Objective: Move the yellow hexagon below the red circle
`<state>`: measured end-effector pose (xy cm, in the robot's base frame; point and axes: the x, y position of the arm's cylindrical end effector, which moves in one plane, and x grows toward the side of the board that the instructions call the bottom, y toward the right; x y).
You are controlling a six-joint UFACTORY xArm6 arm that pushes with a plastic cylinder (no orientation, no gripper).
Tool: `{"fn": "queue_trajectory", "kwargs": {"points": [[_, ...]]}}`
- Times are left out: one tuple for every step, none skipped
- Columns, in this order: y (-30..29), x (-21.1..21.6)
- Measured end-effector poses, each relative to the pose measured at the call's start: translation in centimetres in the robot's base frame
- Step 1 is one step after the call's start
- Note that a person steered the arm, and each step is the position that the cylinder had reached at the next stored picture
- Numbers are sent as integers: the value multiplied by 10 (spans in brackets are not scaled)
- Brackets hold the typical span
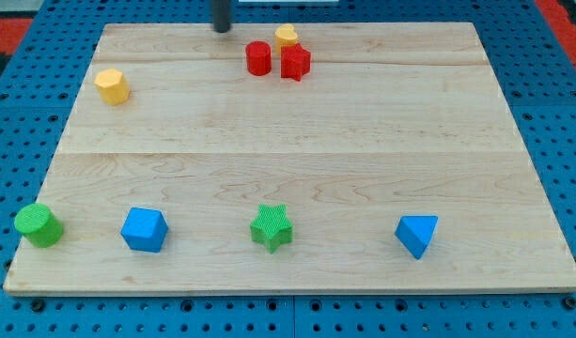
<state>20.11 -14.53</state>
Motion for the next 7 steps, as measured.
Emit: {"fn": "queue_trajectory", "kwargs": {"points": [[-103,26],[-140,89],[-131,115],[-104,135],[-50,152],[2,153],[3,186]]}}
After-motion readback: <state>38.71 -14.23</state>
